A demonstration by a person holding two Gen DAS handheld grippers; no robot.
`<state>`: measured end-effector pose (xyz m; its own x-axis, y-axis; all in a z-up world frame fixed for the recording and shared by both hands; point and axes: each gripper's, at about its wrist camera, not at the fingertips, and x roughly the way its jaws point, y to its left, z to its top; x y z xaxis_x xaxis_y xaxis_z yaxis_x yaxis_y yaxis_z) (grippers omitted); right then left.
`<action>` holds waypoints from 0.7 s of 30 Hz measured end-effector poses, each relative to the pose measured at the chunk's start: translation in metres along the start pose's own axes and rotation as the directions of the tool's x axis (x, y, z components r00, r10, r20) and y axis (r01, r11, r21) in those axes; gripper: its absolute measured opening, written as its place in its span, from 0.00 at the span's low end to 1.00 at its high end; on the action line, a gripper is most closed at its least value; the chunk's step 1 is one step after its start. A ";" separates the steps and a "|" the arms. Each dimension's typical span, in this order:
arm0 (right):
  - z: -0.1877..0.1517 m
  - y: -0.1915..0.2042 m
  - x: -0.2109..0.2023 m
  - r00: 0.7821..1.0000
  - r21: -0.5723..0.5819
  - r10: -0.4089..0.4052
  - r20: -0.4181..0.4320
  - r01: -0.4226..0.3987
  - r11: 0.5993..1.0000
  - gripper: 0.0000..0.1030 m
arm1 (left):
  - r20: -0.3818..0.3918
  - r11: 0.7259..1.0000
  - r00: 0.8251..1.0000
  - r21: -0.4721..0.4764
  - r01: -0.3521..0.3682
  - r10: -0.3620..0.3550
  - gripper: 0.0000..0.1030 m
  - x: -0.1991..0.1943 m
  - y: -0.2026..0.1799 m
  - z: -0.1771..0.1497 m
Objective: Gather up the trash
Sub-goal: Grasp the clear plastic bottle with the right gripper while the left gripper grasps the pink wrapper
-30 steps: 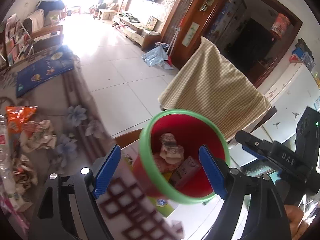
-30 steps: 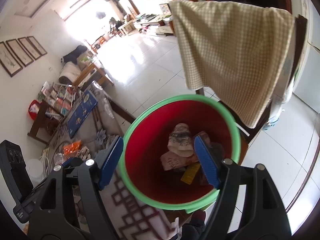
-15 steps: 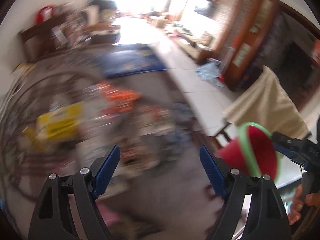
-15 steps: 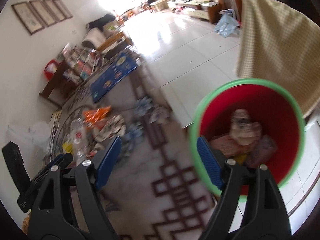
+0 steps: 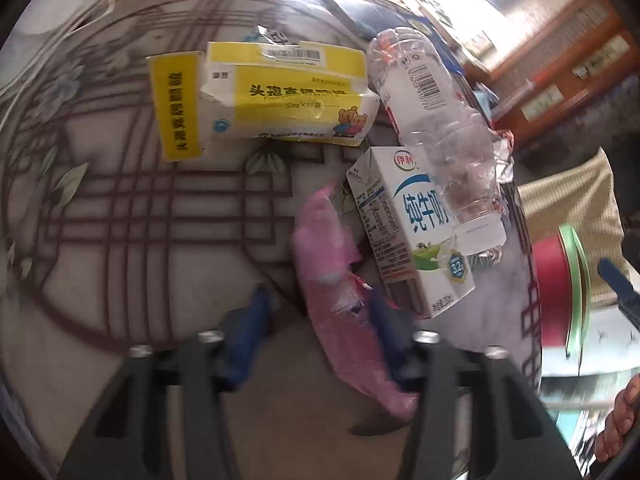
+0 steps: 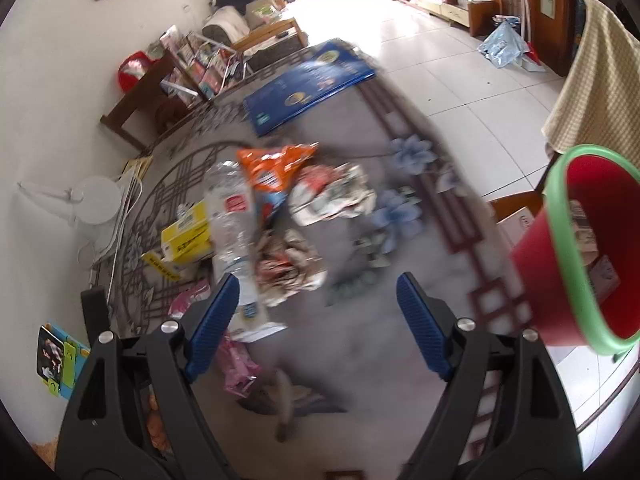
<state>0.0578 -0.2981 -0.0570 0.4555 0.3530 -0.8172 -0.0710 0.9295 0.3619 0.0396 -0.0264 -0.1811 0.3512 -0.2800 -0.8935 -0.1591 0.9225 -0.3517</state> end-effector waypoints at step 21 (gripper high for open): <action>0.033 0.108 0.090 0.995 -0.170 -0.034 -0.093 0.018 0.985 0.77 | 0.097 0.988 0.990 0.108 -0.111 0.100 0.51 -0.062 0.099 0.010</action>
<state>0.1205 -0.1692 -0.0771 0.3730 0.3297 -0.8673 -0.2125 0.9403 0.2661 0.0110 0.0852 -0.1574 0.4215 -0.1590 -0.8928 -0.0961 0.9711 -0.2184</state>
